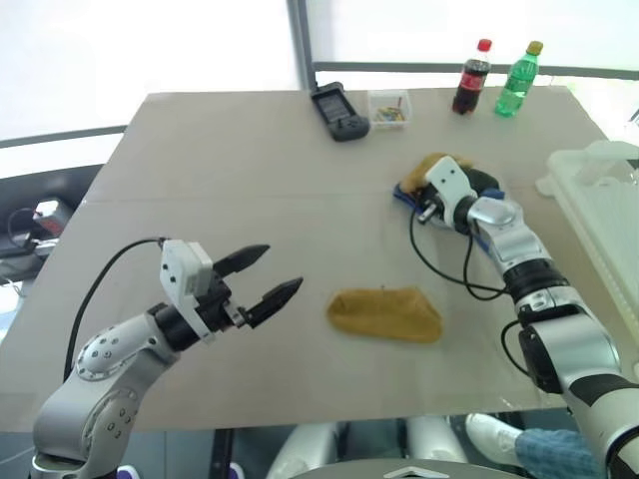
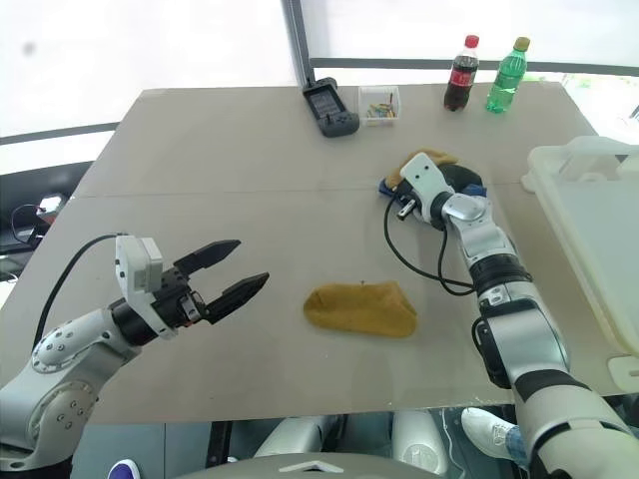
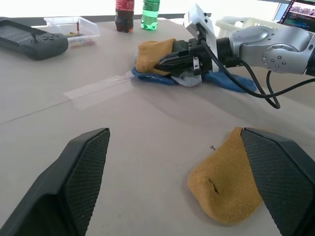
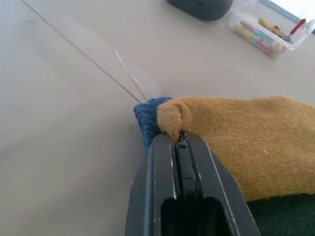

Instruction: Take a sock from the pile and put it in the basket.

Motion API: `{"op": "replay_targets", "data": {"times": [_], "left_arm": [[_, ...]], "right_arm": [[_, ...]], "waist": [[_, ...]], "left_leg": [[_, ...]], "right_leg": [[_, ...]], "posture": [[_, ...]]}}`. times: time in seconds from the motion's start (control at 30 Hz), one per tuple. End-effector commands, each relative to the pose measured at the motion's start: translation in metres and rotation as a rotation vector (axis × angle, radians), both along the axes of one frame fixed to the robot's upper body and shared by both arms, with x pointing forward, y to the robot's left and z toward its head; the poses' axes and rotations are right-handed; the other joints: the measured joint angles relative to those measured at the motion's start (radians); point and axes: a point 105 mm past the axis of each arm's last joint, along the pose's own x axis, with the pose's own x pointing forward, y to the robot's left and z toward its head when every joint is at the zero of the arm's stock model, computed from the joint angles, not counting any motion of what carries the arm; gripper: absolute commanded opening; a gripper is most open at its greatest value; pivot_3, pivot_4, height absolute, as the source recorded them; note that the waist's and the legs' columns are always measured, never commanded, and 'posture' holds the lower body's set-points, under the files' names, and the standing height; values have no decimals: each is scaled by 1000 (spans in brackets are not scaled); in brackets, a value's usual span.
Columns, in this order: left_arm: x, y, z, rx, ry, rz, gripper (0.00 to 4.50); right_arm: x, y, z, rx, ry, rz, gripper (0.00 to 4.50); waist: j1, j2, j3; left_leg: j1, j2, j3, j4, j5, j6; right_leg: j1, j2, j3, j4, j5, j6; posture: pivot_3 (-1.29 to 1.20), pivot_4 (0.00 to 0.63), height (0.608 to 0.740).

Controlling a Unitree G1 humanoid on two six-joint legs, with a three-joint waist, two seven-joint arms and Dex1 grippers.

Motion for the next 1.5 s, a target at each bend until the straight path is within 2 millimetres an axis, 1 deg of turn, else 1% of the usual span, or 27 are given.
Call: {"op": "replay_targets", "data": {"times": [0.03,0.13,0.3,0.43,0.5,0.63,0.8,0.83,0.93,1.03,1.1,1.2,1.23,1.27,1.33,1.47,1.5], "left_arm": [[-3,-1,5,4,-36,-9,4500],[-2,-1,4,2,-33,-7,4500],[-1,0,2,0,-26,-8,4500],[2,3,0,-1,-19,-5,4500],[3,3,-1,-1,-17,-6,4500],[8,2,-1,1,-13,-13,4500],[11,3,-2,0,-2,-13,4500],[12,4,-2,-3,3,-11,4500],[12,6,-3,-4,14,-4,4500],[11,8,-4,0,25,7,4500],[11,9,-5,-1,35,18,4500],[10,7,-12,15,71,15,4500],[8,5,-14,11,82,12,4500],[9,4,-16,2,95,20,4500],[12,2,-19,1,106,37,4500],[22,-7,-25,-36,132,81,4500],[24,-11,-27,-50,137,80,4500]], "right_arm": [[-9,8,33,137,-43,62,24],[-28,11,38,224,10,100,24],[-70,19,42,318,114,161,24],[-113,40,30,351,236,237,24],[-124,47,26,357,262,245,24],[-129,70,19,379,289,240,24],[-118,94,14,415,294,219,24],[-118,102,12,419,303,228,24],[-120,125,3,437,349,260,24],[-125,138,-12,409,409,286,24],[-126,141,-21,383,428,293,24],[-125,138,-24,373,427,281,938],[-125,136,-23,371,421,276,1538],[-126,132,-20,371,416,278,1770],[-129,127,-14,371,408,293,2576],[-137,117,13,404,377,381,2576],[-133,113,19,404,357,379,2576]], "waist": [[0,0,0],[2,0,0],[8,0,0],[13,1,0],[13,1,0],[15,1,0],[16,1,0],[15,1,0],[11,1,0],[8,1,0],[8,1,0],[8,1,0],[8,1,0],[7,1,0],[8,1,0],[11,1,0],[12,0,0]], "left_leg": [[0,0,0,0,0,0],[0,0,0,0,0,0],[-1,0,-1,0,0,0],[-1,0,0,0,0,0],[-1,1,-1,0,-1,0],[0,1,1,0,-1,0],[0,1,1,0,-1,0],[1,1,1,0,-1,0],[0,1,1,0,-1,0],[0,1,0,0,-1,0],[1,1,0,0,-1,0],[1,1,0,0,0,0],[1,1,0,0,0,0],[1,1,0,0,-1,0],[1,1,0,0,-1,0],[0,0,0,0,-1,0],[0,0,0,0,-1,0]], "right_leg": [[0,0,0,0,0,0],[0,0,0,0,0,0],[0,-1,-1,0,0,0],[0,-1,0,0,0,0],[0,0,-1,0,0,0],[0,0,1,0,1,-1],[0,0,0,0,1,-1],[0,0,0,0,1,-1],[0,0,0,0,1,-1],[-1,0,-1,0,1,-1],[0,0,-1,0,1,-1],[0,0,-1,0,1,-1],[0,0,-1,0,1,-1],[0,0,-1,0,1,-1],[0,0,-1,0,1,-1],[0,0,-1,0,1,-1],[0,0,-1,0,1,-1]], "posture": [[0,150,740],[0,150,740],[0,150,740],[0,150,740],[0,150,740],[0,150,740],[0,150,740],[0,150,740],[0,150,740],[0,150,740],[0,150,740],[0,150,740],[0,150,740],[0,150,740],[0,150,740],[0,150,740],[0,150,740]]}}
